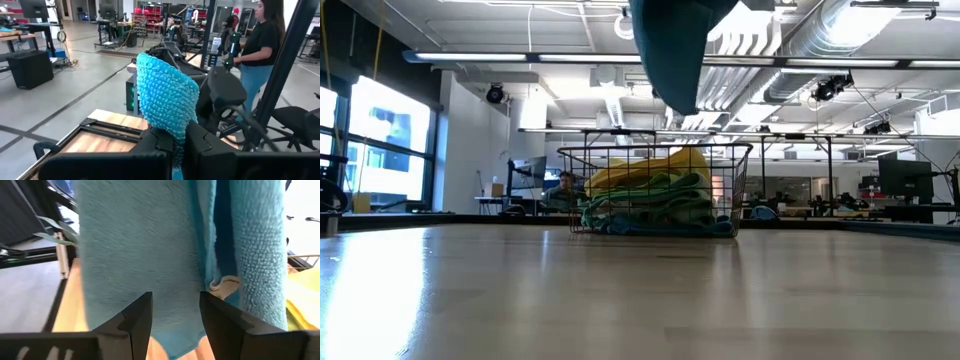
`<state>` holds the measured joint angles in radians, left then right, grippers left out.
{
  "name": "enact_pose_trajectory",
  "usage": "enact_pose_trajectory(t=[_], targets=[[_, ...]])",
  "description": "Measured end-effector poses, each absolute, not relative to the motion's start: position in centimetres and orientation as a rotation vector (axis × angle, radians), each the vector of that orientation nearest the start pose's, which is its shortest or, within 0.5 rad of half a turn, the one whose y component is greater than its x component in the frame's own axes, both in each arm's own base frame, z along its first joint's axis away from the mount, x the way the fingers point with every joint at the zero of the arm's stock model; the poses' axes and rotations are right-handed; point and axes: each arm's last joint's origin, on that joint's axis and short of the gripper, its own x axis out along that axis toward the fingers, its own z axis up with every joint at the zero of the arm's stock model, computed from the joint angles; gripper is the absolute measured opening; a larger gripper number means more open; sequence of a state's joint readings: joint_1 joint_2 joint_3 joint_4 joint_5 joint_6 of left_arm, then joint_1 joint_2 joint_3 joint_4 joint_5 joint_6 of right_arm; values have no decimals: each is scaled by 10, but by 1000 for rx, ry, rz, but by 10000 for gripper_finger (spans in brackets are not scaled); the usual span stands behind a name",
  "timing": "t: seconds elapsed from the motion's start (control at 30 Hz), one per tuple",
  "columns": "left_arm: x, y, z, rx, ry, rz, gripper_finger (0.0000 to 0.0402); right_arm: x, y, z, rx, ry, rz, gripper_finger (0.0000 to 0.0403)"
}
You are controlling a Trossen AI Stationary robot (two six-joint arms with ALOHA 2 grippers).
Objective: Fold microfiber towels
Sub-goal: Fold the blue towel
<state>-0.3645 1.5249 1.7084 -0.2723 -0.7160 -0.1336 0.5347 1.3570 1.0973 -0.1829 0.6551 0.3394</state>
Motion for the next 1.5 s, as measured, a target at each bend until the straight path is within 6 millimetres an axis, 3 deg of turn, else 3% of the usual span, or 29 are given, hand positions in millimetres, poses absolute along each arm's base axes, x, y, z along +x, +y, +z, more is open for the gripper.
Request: enact_pose_trajectory(t=[0.8,1.23,1.5], targets=[[306,-115,465,-84,46,306,0,270,129,315,33,337,-268,156],[305,-115,468,-69,22,331,0,276,130,326,110,256,-143,156],[305,-116,475,-54,-38,280,0,287,127,315,90,282,-175,156]])
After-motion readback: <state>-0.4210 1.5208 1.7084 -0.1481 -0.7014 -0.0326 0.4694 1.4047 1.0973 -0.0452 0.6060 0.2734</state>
